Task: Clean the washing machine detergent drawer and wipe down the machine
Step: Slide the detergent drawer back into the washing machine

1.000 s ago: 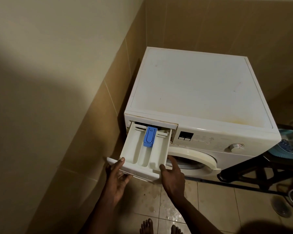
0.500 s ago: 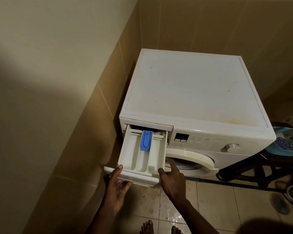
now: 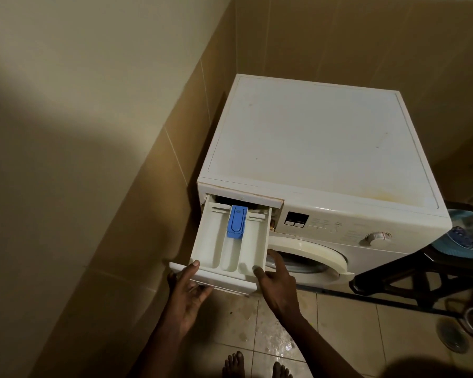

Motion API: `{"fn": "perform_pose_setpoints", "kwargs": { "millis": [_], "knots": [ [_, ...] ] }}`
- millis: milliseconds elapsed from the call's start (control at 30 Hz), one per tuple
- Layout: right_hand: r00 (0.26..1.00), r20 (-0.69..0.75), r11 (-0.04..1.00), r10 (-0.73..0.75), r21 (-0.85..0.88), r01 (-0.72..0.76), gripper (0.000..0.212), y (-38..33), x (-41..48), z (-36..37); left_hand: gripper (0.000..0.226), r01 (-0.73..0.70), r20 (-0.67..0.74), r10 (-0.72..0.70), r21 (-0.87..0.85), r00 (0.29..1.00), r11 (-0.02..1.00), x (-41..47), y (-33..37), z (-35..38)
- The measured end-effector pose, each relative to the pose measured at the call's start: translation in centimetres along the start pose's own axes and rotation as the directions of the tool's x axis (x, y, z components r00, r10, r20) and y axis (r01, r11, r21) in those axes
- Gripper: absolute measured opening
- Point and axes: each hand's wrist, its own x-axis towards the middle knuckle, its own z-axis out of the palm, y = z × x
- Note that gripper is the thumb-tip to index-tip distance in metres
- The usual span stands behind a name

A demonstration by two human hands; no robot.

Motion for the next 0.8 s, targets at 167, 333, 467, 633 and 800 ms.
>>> {"fn": "perform_pose_setpoints", "kwargs": {
  "millis": [167, 333, 467, 633, 800],
  "knots": [
    [0.998, 0.06, 0.997, -0.022, 0.077, 0.018, 0.063, -0.1, 0.0, -0.6, 0.06, 0.027, 0.015, -0.027, -0.008, 1.0, 1.0, 0.3, 0.2, 0.1],
    [1.0, 0.004, 0.994, 0.005, 0.105, -0.005, 0.057, 0.3, 0.6, -1.4, 0.09, 0.064, 0.033, -0.065, 0.01, 0.997, 0.998, 0.4, -0.7, 0.0],
    [1.0, -0.008, 0.994, 0.009, 0.112, -0.008, 0.053, 0.4, 0.4, -1.5, 0.119, 0.075, 0.045, -0.077, 0.06, 0.996, 0.995, 0.4, -0.9, -0.2],
    [0.999, 0.004, 0.989, 0.042, 0.139, -0.042, 0.06, 1.6, -0.1, -1.3, 0.108, 0.074, 0.068, -0.083, 0.121, 0.994, 0.99, 0.5, -0.6, -0.5],
    [0.999, -0.003, 0.989, 0.047, 0.138, -0.047, 0.062, 1.4, 0.0, -1.2, 0.035, 0.061, 0.055, -0.064, 0.047, 0.996, 0.997, 0.6, -0.5, 0.3]
  ]
}}
